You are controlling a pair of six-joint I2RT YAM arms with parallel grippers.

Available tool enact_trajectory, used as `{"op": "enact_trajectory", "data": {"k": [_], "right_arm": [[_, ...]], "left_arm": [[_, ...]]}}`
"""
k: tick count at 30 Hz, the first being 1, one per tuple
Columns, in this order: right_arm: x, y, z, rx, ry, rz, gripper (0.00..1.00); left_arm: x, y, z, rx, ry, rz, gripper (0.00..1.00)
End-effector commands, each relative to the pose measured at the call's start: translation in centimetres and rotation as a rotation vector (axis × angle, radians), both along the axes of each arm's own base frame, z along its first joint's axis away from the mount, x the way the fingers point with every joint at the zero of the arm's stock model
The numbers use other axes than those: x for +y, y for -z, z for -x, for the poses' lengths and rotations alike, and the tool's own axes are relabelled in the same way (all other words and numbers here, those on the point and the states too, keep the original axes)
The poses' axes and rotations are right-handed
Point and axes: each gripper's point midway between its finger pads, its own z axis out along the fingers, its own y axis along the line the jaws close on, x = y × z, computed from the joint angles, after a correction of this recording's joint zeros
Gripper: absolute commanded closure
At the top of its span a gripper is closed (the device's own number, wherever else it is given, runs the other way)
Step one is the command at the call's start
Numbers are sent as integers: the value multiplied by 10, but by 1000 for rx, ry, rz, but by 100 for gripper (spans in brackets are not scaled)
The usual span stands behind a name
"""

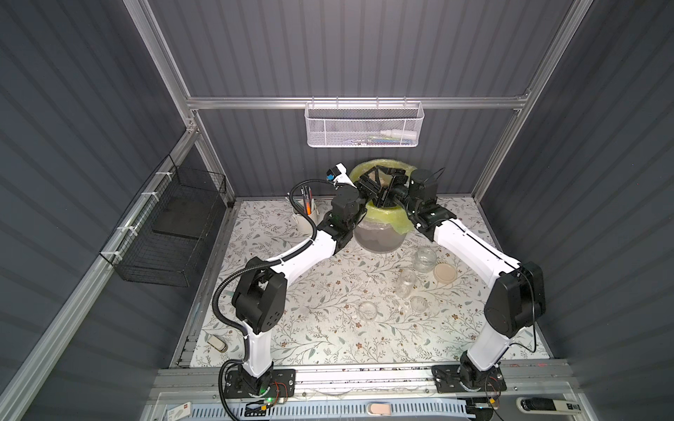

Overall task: Empty expired oatmeal from jars
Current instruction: Pour the expired oatmeal into the trash bin.

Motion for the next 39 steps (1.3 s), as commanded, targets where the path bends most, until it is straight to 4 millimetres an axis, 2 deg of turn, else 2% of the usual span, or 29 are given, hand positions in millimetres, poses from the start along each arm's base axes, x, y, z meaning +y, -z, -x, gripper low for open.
{"op": "enact_trajectory", "data": {"k": [1, 5, 19, 29, 34, 39], "right_arm": [[4, -14, 4, -44, -27, -12, 10], [-4, -10, 11, -24, -7, 17, 3], [-24, -11, 23, -35, 11, 101, 5], [-37, -11, 31, -40, 5, 169, 7], [-35, -5, 32, -36, -9, 166, 8], [-41, -8, 36, -47, -7, 196, 9]], "left_arm": [[-4, -6, -6, -26, -16, -15, 74], [-5, -12, -8, -39, -20, -25, 74], [3, -26, -12, -74, -50, -54, 75], [4, -21, -16, -68, -60, -87, 75], [-1, -16, -21, -64, -53, -88, 76], [-4, -14, -25, -64, -52, -109, 76]]}}
